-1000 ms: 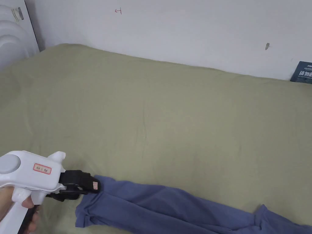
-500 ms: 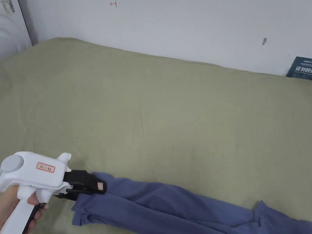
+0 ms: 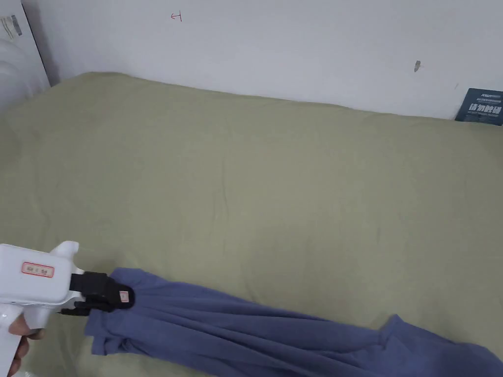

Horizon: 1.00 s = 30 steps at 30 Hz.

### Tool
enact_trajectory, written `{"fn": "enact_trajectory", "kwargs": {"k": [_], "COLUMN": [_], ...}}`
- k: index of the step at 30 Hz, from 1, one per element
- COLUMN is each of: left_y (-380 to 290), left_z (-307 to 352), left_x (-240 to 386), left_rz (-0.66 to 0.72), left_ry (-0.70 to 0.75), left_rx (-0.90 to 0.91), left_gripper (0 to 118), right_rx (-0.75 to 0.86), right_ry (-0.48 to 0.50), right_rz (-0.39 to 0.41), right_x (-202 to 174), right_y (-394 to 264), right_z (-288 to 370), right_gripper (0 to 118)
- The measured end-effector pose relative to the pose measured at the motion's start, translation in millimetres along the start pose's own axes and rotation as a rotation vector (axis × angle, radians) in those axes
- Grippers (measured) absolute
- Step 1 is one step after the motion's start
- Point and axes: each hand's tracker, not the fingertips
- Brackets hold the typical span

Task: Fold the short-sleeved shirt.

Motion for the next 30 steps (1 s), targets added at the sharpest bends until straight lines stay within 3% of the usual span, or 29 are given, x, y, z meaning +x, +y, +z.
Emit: {"fn": "enact_trajectory", "kwargs": {"k": [5,12,21,27,28,29,30], "left_y": [0,-15,-56,-79,-85,-89,-91], "left_z": [42,35,-53,-144,-155,-168,-178], "left_x": [10,105,221,254,258,259,257], "left_rz": [-0.004,-0.173,-0.367,-0.430,-0.428,-0.435,-0.442], "left_ry": [0.091,0.151,0.108,0.136,0.142,0.142,0.117], "left_rx": [0.059,0.018,-0.092,-0.185,-0.194,-0.197,-0.205], "left_gripper": [11,11,11,11,17,36,73], "right_rx": [-0.002,-0.040,-0.088,-0.093,-0.095,-0.098,-0.100], "right_ry": [0.031,0.059,0.056,0.048,0.048,0.048,0.050], "right_rz": [-0.004,-0.010,-0.015,-0.010,-0.012,-0.016,-0.018], "right_x": [0,1,13,18,19,19,20], "right_y": [-4,-16,-24,-27,-27,-28,-29], "right_z": [-6,-10,-4,1,1,1,1], "right_gripper": [0,0,0,0,0,0,0]}}
